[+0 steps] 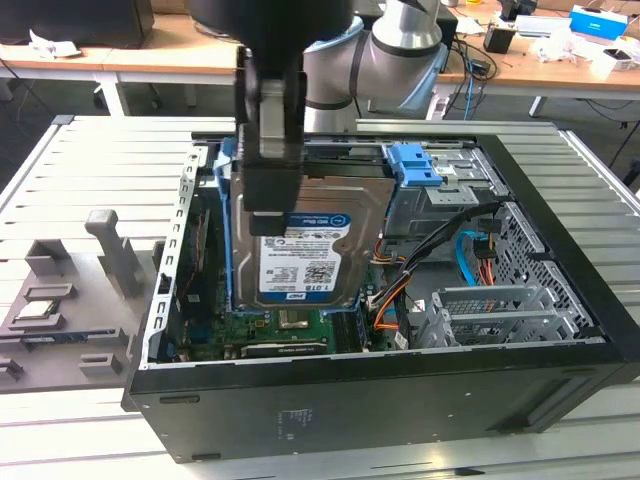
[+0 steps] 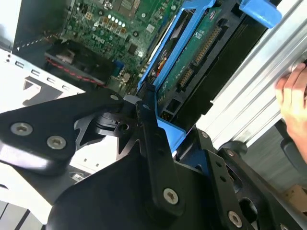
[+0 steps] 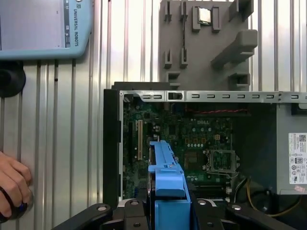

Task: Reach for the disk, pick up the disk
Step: 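Pick up the disk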

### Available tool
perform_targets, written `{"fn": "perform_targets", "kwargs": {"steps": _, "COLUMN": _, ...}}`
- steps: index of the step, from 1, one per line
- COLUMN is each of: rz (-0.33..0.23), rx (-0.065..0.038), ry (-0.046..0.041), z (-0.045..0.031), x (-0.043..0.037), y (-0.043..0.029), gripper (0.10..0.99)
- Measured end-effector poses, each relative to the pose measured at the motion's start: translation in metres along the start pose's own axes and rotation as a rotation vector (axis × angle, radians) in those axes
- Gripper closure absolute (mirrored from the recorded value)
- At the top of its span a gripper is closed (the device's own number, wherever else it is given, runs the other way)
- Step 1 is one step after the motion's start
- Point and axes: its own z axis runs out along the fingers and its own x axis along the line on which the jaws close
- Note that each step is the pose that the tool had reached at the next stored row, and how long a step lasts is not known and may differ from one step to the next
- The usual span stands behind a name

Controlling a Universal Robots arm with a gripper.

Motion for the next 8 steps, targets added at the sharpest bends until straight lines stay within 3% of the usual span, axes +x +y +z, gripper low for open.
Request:
{"fn": "perform_targets", "kwargs": {"steps": 5, "rz": 0.000, "rx": 0.000, "ry": 0.0000, "z": -0.0008, "x": 0.0002, "y": -0.0195, "gripper": 0.718}}
{"fn": "perform_targets", "kwargs": {"steps": 8, "rz": 0.000, "rx": 0.000, "ry": -0.0001, "z": -0.0015, "x": 0.0004, "y": -0.0354, "gripper": 0.718}}
